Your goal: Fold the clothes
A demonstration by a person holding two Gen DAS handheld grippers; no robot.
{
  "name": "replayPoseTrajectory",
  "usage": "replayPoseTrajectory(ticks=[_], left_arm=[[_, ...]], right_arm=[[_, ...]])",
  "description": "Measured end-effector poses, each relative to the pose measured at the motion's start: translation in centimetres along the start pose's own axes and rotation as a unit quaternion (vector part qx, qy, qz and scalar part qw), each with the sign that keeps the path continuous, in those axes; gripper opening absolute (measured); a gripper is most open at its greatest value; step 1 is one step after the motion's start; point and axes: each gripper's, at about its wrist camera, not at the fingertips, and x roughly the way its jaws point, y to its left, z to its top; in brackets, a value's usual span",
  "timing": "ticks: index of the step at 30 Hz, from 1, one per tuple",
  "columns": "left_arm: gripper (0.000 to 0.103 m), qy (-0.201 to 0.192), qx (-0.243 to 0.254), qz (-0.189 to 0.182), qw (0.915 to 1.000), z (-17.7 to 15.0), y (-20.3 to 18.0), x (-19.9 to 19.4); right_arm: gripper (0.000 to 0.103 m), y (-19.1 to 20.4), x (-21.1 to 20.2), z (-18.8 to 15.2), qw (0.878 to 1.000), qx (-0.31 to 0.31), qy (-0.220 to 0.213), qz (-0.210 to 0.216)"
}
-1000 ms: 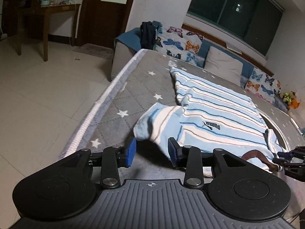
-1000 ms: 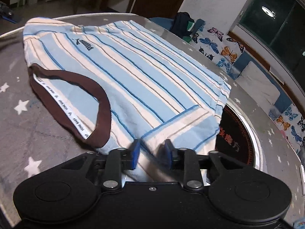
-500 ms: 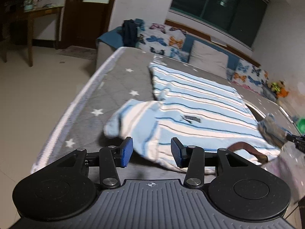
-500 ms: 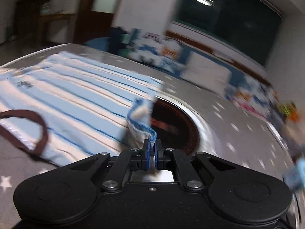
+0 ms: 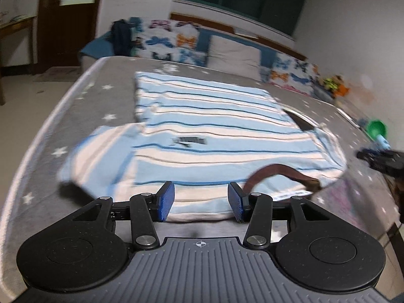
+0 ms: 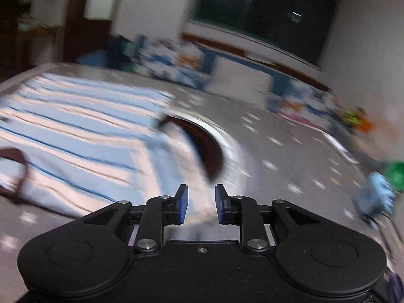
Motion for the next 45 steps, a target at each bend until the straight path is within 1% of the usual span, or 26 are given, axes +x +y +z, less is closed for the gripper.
replayPoseTrajectory(ticks=[2,4,6,8,12,13,15,16,17,18,21,23,27,29,32,34,40,43,45], left_arm=[[0.049,0.007,0.017,-0.013,0.9998,0.0,-1.2,1.1],[0.049,0.019,0.029,-0.018,0.9992,-0.2,-2.2,2.2],[0.049,0.029,0.037,-0.027,0.9986,-0.4,-2.9,3.0],[0.049,0.032,0.045,-0.026,0.9982,-0.6,-3.3,3.4],[0.049,0.041,0.052,-0.029,0.9974,-0.9,-3.5,4.4],[0.046,0.042,0.054,-0.028,0.9973,-0.9,-3.5,4.5],[0.041,0.050,0.067,-0.023,0.9962,-0.9,-3.7,5.1],[0.031,0.053,0.073,-0.019,0.9957,-0.9,-3.7,5.2],[0.027,0.055,0.079,-0.015,0.9952,-0.9,-3.6,5.3],[0.026,0.057,0.084,-0.012,0.9947,-0.9,-3.6,5.4],[0.022,0.055,0.089,-0.020,0.9943,-0.7,-3.3,4.7],[0.019,0.053,0.102,-0.018,0.9933,-0.6,-3.4,4.2],[0.019,0.063,0.119,-0.019,0.9907,-0.6,-3.2,3.6],[0.019,0.070,0.125,-0.017,0.9895,-0.7,-3.0,3.6],[0.023,0.071,0.119,-0.018,0.9902,-0.7,-2.4,3.4],[0.024,0.067,0.111,-0.018,0.9914,-0.5,-2.0,3.2],[0.032,0.045,0.116,-0.009,0.9922,0.0,-2.0,1.9],[0.037,0.035,0.110,-0.003,0.9933,0.3,-1.7,1.2],[0.037,0.030,0.105,0.001,0.9941,0.5,-1.5,0.9]], right_arm=[[0.025,1.3,0.1,0.3,0.999,-0.011,0.000,0.037],[0.025,2.6,0.2,0.6,0.997,-0.022,-0.001,0.074],[0.025,3.9,0.3,0.8,0.993,-0.034,-0.001,0.111],[0.025,5.3,0.4,1.1,0.988,-0.045,-0.001,0.148],[0.042,7.9,0.5,1.7,0.973,-0.067,-0.002,0.220],[0.042,8.5,0.6,1.8,0.969,-0.072,-0.002,0.238],[0.042,9.6,1.4,2.0,0.968,-0.085,0.005,0.236],[0.041,9.9,1.8,1.9,0.968,-0.087,0.013,0.235],[0.037,10.0,2.1,1.8,0.968,-0.087,0.022,0.234],[0.025,10.1,2.1,1.7,0.968,-0.086,0.025,0.233],[0.017,10.1,1.3,1.8,0.968,-0.088,0.029,0.232],[0.017,10.2,0.4,1.8,0.966,-0.093,0.031,0.239],[0.019,7.7,0.4,1.3,0.977,-0.060,0.034,0.202],[0.023,6.5,0.5,1.0,0.982,-0.043,0.035,0.183],[0.031,4.6,0.6,0.6,0.987,-0.017,0.036,0.154],[0.040,3.3,0.6,0.3,0.990,0.001,0.037,0.134],[0.042,-0.5,0.8,-0.5,0.995,0.053,0.040,0.075],[0.042,-2.4,0.8,-0.9,0.995,0.079,0.042,0.045],[0.042,-3.7,0.9,-1.2,0.994,0.097,0.043,0.025]])
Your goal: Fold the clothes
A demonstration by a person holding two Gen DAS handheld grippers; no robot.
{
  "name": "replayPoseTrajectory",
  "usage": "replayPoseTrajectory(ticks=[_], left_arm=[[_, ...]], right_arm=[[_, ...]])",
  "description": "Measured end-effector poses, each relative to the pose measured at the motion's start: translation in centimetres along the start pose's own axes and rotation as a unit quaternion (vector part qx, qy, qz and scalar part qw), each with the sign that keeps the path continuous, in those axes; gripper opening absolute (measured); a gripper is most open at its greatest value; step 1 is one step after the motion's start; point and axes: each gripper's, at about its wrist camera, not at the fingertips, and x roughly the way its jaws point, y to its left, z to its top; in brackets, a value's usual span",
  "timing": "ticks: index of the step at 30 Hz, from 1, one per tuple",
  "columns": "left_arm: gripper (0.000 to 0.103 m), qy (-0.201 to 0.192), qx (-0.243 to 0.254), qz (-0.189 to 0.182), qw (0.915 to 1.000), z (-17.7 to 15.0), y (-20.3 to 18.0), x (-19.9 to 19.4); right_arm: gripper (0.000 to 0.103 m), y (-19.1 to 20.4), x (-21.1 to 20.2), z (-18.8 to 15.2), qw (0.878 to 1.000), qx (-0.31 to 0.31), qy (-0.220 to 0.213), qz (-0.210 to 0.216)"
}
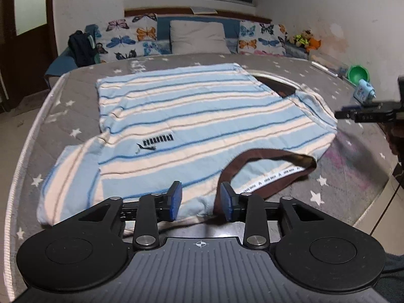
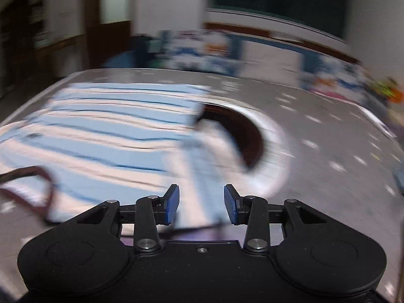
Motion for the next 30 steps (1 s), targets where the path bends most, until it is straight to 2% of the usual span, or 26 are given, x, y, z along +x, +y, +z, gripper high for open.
replayPoseTrajectory(ticks=[3,10,11,13,17,24,28,30], left_arm=[[0.040,-0.003,-0.007,0.008,0.9999,0.1,0.3,-0.2],[0.045,-0.001,-0.028,0.025,0.9993,-0.2,0.9,-0.5],[0.045,-0.001,-0.033,0.026,0.9991,-0.4,1.1,-0.5],[0.045,-0.001,-0.041,0.028,0.9987,-0.5,1.4,-0.6],[0.045,-0.006,-0.052,0.036,0.9980,-0.6,2.0,-0.9],[0.048,-0.017,-0.081,0.051,0.9952,-1.1,3.4,-1.9],[0.049,-0.021,-0.099,0.059,0.9931,-1.5,4.1,-2.3],[0.050,-0.022,-0.107,0.063,0.9921,-1.8,4.4,-2.6]], right_arm=[[0.042,-1.6,0.2,-0.2,0.999,0.023,-0.001,-0.023],[0.041,-1.8,1.4,-0.5,0.999,0.032,-0.002,-0.017],[0.037,-1.7,1.4,-0.5,0.999,0.031,-0.003,-0.018],[0.018,-1.6,1.4,-0.5,0.999,0.028,-0.005,-0.019],[0.006,-1.1,0.8,0.4,0.999,0.036,-0.028,-0.007],[0.006,3.8,-3.9,3.2,0.992,-0.008,-0.105,0.070],[0.006,8.1,-4.0,3.6,0.985,-0.049,-0.105,0.131],[0.006,8.7,-3.2,3.4,0.984,-0.055,-0.091,0.141]])
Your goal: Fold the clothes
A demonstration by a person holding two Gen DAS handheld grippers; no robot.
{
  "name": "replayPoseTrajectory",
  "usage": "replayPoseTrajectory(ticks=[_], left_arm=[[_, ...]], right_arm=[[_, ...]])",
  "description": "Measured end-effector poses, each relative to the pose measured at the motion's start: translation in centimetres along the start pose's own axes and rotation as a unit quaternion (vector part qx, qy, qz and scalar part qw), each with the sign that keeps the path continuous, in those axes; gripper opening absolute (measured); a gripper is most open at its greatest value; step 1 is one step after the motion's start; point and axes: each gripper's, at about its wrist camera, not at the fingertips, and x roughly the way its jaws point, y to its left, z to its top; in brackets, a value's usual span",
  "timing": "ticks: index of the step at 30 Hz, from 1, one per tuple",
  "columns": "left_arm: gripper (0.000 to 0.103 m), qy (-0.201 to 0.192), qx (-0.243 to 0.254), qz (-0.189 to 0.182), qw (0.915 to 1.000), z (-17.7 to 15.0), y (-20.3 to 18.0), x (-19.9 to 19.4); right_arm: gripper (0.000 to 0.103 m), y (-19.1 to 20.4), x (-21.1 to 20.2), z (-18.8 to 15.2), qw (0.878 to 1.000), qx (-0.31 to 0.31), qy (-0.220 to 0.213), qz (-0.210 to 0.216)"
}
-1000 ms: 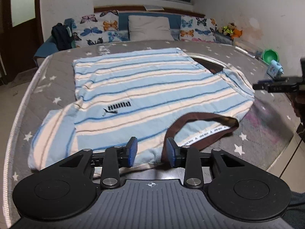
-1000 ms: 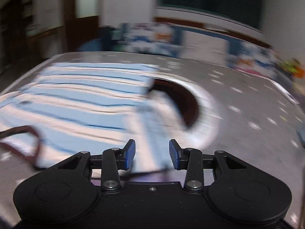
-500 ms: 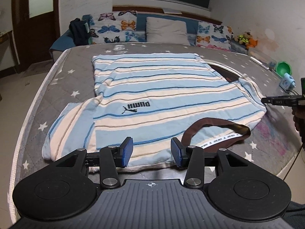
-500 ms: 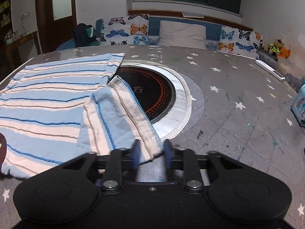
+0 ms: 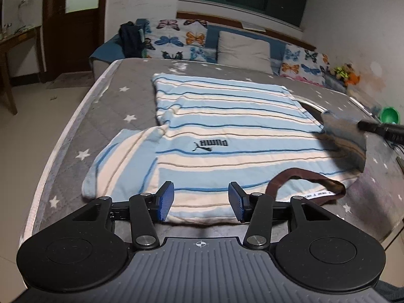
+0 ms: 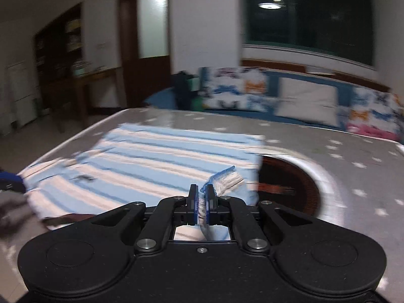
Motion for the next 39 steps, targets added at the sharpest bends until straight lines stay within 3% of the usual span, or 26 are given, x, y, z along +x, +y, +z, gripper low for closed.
replayPoseTrajectory(ticks=[4,7,11,14,19,22,27,32,37,39], left_arm=[[0.054,-0.006,-0.014,0.010,0.9998,-0.3,1.0,-0.6],[0.054,-0.010,-0.033,0.022,0.9992,-0.4,2.0,-0.9],[0.054,-0.015,-0.058,0.038,0.9974,-0.6,3.3,-1.2],[0.054,-0.020,-0.081,0.050,0.9952,-0.9,4.3,-1.3],[0.055,-0.018,-0.124,0.076,0.9892,-1.2,5.8,-0.9],[0.055,-0.017,-0.170,0.083,0.9818,-1.3,7.2,-0.5],[0.055,-0.028,-0.248,0.055,0.9667,-1.5,9.4,0.1],[0.055,-0.041,-0.320,0.020,0.9462,-1.8,11.7,0.4],[0.053,-0.061,-0.394,-0.029,0.9168,-2.8,13.8,0.1],[0.053,-0.064,-0.402,-0.024,0.9132,-3.2,14.1,-0.3]], right_arm=[[0.009,0.6,1.8,-0.7,0.999,-0.005,0.030,0.020],[0.019,1.0,3.1,-1.2,0.998,-0.010,0.053,0.035],[0.022,1.6,4.9,-2.0,0.995,-0.015,0.084,0.054],[0.030,1.6,3.6,-1.0,0.997,-0.005,0.065,0.037],[0.030,0.7,4.9,-2.3,0.994,-0.012,0.113,0.002],[0.031,0.6,5.0,-2.6,0.993,-0.012,0.113,0.002],[0.033,0.8,4.9,-2.6,0.993,-0.018,0.116,0.002],[0.033,1.0,4.8,-2.7,0.993,-0.018,0.116,0.001],[0.034,1.1,4.8,-2.7,0.993,-0.021,0.116,0.000],[0.034,1.1,4.9,-2.7,0.993,-0.021,0.116,-0.001]])
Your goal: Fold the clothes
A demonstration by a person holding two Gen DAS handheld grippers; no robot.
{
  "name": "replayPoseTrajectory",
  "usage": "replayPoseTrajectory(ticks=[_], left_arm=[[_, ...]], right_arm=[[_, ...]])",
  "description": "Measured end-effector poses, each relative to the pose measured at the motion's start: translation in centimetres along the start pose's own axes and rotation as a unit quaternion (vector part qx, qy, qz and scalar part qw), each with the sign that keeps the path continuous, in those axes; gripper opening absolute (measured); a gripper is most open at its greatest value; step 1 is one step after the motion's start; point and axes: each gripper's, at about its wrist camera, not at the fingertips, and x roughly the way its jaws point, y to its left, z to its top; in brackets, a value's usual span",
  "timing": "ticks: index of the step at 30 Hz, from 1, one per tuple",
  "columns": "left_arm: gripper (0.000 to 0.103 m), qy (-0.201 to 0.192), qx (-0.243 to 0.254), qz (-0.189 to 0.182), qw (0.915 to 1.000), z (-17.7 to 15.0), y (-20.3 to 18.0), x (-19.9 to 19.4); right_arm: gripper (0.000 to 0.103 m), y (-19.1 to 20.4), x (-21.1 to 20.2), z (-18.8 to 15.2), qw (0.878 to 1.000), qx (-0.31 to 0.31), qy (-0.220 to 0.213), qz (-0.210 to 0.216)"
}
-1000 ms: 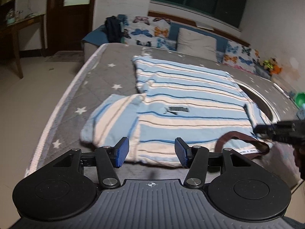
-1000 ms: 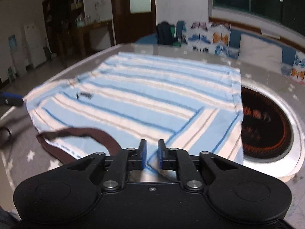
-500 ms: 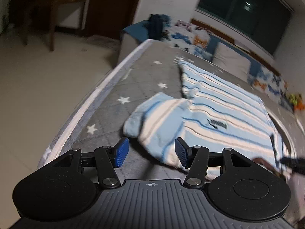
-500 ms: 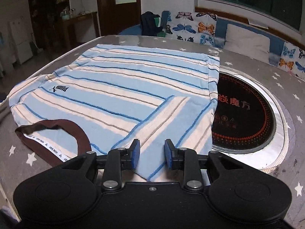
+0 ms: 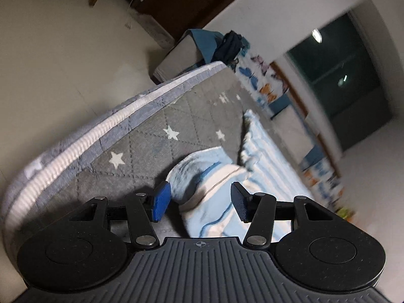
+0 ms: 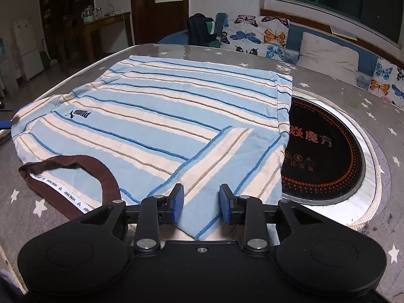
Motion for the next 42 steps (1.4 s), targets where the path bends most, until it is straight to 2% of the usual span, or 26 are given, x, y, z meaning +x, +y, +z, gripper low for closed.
replayPoseTrajectory(ticks=[3,8,10,11,15,18,22,25,32,34,36,39,42], left_arm=[[0.053,-0.008,-0.013,0.005,0.9999,0.1,0.7,-0.7],[0.050,0.001,-0.032,-0.001,0.9995,-0.1,1.3,-0.6],[0.036,0.004,-0.046,-0.006,0.9989,-0.6,1.3,-0.2],[0.034,0.003,-0.052,-0.005,0.9986,-0.7,1.4,0.0],[0.012,-0.010,-0.088,-0.018,0.9959,-0.9,2.2,0.7],[0.007,-0.028,-0.102,-0.030,0.9939,-0.9,2.4,0.4],[0.005,-0.077,-0.108,-0.055,0.9897,0.0,2.4,-1.2],[0.004,-0.087,-0.107,-0.057,0.9888,0.5,2.6,-1.7],[0.006,-0.057,-0.130,-0.063,0.9878,0.5,3.8,-0.8],[0.015,-0.054,-0.142,-0.066,0.9862,0.3,4.4,-0.6],[0.018,-0.053,-0.147,-0.063,0.9857,0.2,4.7,-0.5],[0.018,-0.057,-0.152,-0.059,0.9850,0.3,4.8,-0.1],[0.008,-0.065,-0.142,-0.063,0.9858,0.6,4.2,0.1]], right_arm=[[0.034,0.0,0.1,0.1,1.000,0.000,0.000,0.000],[0.034,-0.1,0.3,0.3,1.000,0.001,0.000,-0.001],[0.034,-0.1,0.4,0.3,1.000,0.001,0.000,-0.001],[0.034,-0.1,0.3,0.3,1.000,0.000,0.000,-0.002],[0.035,-0.2,0.3,0.3,1.000,-0.001,0.001,-0.003],[0.038,-0.2,0.3,0.3,1.000,-0.001,0.001,-0.005],[0.040,-0.2,0.3,0.2,1.000,-0.001,0.000,-0.007],[0.040,-0.2,0.3,0.2,1.000,-0.001,0.000,-0.007],[0.040,-0.2,0.3,0.2,1.000,0.000,-0.001,-0.008],[0.041,-0.2,0.3,0.2,1.000,0.000,-0.001,-0.008],[0.041,-0.2,0.4,0.2,1.000,0.000,-0.001,-0.008],[0.041,-0.2,0.3,0.2,1.000,0.000,-0.001,-0.009],[0.041,-0.1,0.4,0.2,1.000,0.000,-0.001,-0.009]])
